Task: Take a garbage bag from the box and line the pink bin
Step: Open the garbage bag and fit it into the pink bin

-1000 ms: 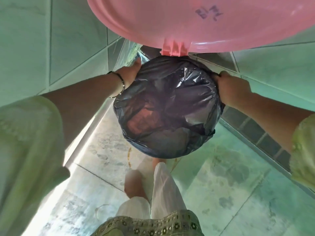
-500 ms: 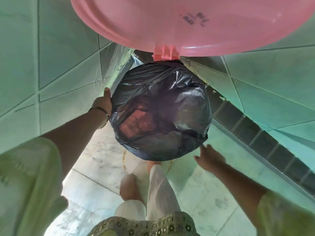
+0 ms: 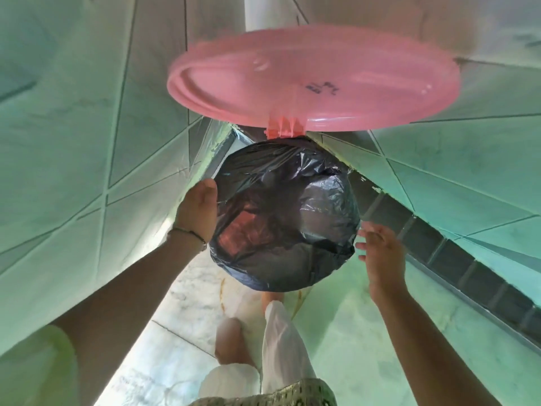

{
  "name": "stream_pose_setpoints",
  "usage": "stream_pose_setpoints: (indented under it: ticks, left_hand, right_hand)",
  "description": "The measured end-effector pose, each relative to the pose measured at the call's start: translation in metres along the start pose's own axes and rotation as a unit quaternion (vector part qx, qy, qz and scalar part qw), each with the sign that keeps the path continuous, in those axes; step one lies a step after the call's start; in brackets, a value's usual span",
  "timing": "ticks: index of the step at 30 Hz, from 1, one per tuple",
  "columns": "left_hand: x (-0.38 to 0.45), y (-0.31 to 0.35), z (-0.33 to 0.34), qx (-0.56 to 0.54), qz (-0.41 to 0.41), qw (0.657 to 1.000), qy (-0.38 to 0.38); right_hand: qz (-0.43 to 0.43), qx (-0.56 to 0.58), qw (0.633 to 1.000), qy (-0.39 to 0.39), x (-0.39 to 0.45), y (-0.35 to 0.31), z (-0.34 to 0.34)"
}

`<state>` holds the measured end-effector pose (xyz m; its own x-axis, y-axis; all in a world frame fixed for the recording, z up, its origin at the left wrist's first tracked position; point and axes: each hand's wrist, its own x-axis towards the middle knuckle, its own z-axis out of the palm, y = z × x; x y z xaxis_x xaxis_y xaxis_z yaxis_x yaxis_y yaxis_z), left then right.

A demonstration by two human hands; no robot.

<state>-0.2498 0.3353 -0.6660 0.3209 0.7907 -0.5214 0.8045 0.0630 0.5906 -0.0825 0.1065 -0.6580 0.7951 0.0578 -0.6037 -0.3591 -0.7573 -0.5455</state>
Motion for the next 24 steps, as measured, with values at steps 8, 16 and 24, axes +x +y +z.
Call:
stream_pose_setpoints:
  ticks: [8, 16, 24]
  left_hand:
    - [0.039, 0.054, 0.002, -0.013, -0.137, 0.980, -0.147]
    - [0.033, 0.071, -0.022, -0.357, -0.118, 0.925, 0.058]
    - [-0.004, 0.101, -0.064, -0.500, -0.002, 0.866, -0.004]
  right_hand:
    - [-0.051, -0.062, 0.988, -0.135, 0.033, -0.052, 0.022]
    - [0.009, 0.187, 0.979, -0.079, 0.004, -0.068, -0.003]
    - [-0.183, 0.311, 0.928, -0.097, -0.013, -0.143, -0.032]
